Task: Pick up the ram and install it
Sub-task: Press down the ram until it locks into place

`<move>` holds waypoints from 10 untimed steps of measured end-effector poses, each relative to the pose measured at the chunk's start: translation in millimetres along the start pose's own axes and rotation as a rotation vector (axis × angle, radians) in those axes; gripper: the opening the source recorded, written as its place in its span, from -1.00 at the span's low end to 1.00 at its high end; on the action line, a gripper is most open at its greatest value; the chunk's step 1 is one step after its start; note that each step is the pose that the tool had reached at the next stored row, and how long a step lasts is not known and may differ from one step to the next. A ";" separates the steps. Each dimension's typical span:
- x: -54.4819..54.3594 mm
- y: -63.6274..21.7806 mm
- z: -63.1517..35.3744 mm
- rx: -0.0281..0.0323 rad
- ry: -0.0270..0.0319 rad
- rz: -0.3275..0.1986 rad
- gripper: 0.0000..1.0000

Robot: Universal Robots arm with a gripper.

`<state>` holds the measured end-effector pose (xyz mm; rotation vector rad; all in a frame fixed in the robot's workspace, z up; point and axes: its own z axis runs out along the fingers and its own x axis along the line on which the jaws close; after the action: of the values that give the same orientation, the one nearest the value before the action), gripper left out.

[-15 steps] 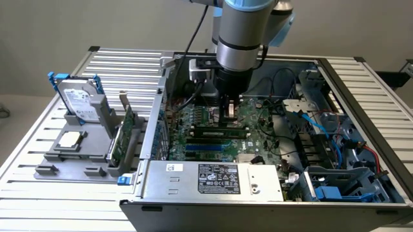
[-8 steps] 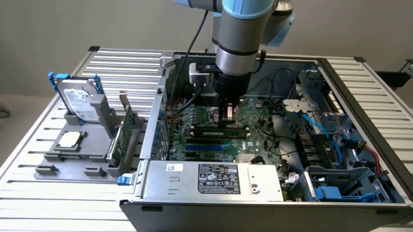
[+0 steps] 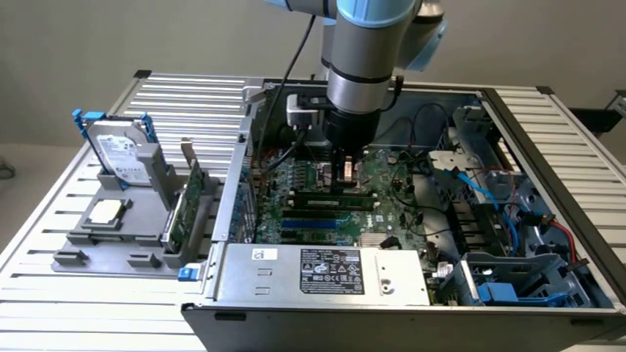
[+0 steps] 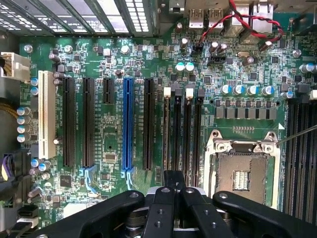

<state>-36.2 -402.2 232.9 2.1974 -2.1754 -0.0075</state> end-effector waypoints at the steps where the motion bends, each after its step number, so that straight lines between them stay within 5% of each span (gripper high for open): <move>1: 0.0 -0.2 0.0 -0.0001 0.0002 0.000 -0.79; 10: 0.7 -0.6 2.7 -0.0004 0.0059 0.010 -0.79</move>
<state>-35.8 -403.0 230.2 2.1834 -2.1831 -0.0010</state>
